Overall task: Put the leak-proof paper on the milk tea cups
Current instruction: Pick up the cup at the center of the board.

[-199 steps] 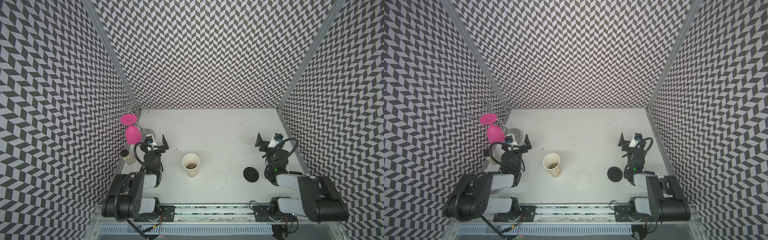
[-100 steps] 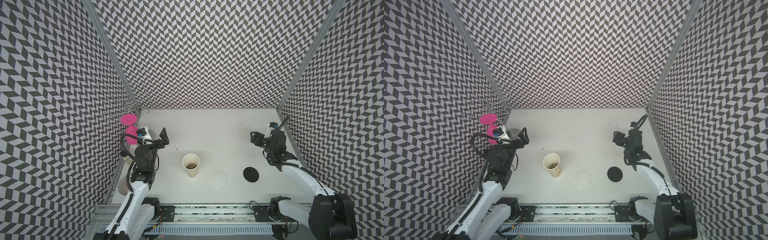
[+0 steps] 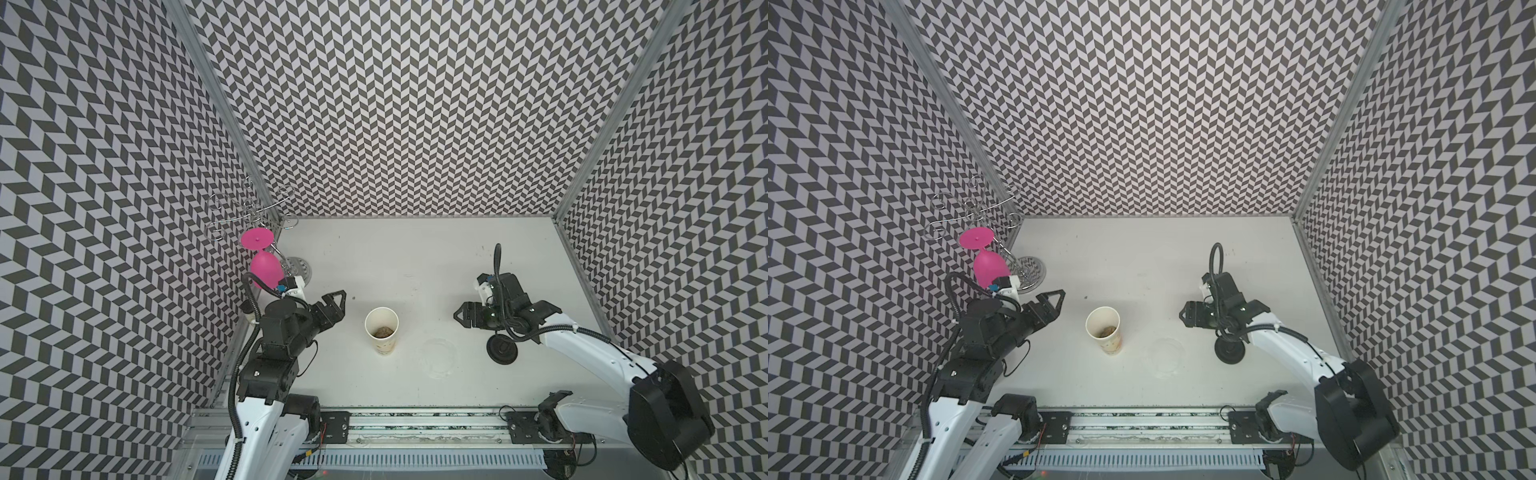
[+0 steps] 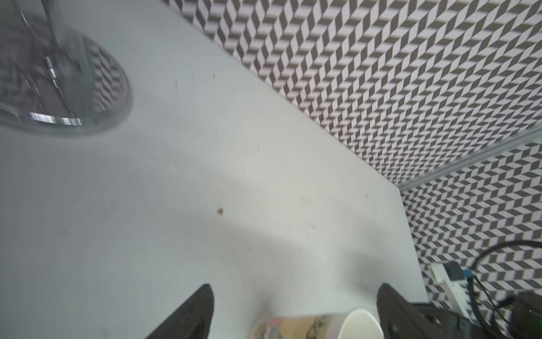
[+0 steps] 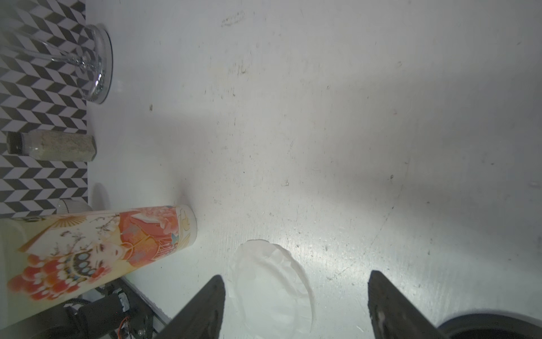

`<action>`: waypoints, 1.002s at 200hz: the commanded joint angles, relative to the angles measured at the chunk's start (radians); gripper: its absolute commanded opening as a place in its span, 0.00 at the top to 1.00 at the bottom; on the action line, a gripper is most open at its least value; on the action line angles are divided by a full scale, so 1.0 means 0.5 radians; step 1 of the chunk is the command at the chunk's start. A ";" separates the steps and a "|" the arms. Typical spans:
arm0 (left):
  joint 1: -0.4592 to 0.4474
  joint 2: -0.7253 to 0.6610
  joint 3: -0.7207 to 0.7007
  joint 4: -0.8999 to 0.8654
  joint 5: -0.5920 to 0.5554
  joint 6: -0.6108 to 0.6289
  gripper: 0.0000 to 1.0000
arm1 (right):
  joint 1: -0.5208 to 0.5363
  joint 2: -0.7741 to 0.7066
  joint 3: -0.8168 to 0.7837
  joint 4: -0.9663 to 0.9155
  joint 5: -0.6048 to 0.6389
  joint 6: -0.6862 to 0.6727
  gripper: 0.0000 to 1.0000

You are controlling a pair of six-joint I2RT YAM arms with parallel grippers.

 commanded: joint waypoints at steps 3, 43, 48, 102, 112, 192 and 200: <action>-0.107 -0.187 -0.143 -0.468 0.275 -0.433 0.16 | 0.080 0.146 0.017 0.062 -0.146 0.014 0.27; -0.181 -0.337 -0.247 -0.479 0.294 -0.606 0.23 | 0.330 0.073 0.039 0.168 -0.094 0.026 0.27; -0.180 -0.331 -0.261 -0.462 0.304 -0.609 0.23 | 0.363 0.068 0.044 0.185 -0.070 0.031 0.27; -0.180 -0.181 -0.215 -0.352 0.188 -0.588 0.24 | 0.736 0.059 0.599 -0.036 0.135 0.204 0.36; -0.180 -0.174 -0.191 -0.344 0.127 -0.597 0.23 | 0.819 0.093 0.691 -0.055 0.202 0.254 0.37; -0.180 -0.274 -0.150 -0.347 -0.061 -0.725 0.22 | 1.090 0.576 1.231 -0.270 0.573 0.311 0.53; -0.180 -0.276 -0.147 -0.353 -0.065 -0.726 0.22 | 1.106 0.611 1.271 -0.311 0.617 0.307 0.53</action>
